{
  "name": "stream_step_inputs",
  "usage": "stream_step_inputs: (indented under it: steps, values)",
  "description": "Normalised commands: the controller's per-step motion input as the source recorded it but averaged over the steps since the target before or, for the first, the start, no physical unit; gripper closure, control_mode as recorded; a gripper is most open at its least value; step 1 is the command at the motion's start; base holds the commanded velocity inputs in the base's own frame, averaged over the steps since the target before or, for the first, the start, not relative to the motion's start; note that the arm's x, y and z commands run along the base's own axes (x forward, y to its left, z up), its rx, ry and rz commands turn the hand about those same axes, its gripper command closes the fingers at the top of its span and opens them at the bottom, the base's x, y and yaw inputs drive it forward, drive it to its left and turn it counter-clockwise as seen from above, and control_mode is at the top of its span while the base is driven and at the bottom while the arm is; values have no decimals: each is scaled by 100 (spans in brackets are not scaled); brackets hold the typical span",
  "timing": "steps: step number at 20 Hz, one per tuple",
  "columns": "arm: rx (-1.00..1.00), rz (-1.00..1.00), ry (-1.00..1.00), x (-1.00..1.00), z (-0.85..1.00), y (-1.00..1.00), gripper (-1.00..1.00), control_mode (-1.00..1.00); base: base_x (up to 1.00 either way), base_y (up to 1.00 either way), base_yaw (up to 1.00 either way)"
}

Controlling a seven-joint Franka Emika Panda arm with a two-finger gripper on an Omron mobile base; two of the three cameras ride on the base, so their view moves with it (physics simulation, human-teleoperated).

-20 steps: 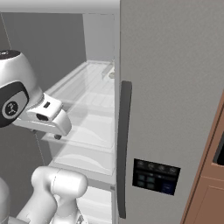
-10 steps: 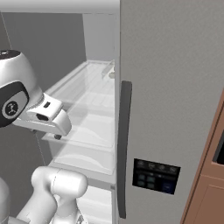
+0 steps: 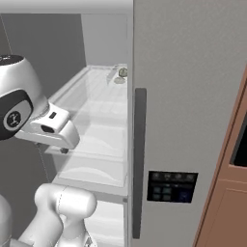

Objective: Place two dumplings into each of the tupperware containers and then place the containers in the fridge.

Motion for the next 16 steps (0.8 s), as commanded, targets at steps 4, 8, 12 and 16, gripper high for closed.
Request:
stream_step_inputs:
  steps: [4,8,12,16]
  values:
    - [0,0,0,0,0,0,-100,100,-9,93,-2]
    - [0,0,0,0,0,0,-100,100,-87,41,15]
    - [0,0,0,0,0,0,-100,100,-100,-4,16]
    - [0,0,0,0,0,0,-100,100,-100,-41,35]
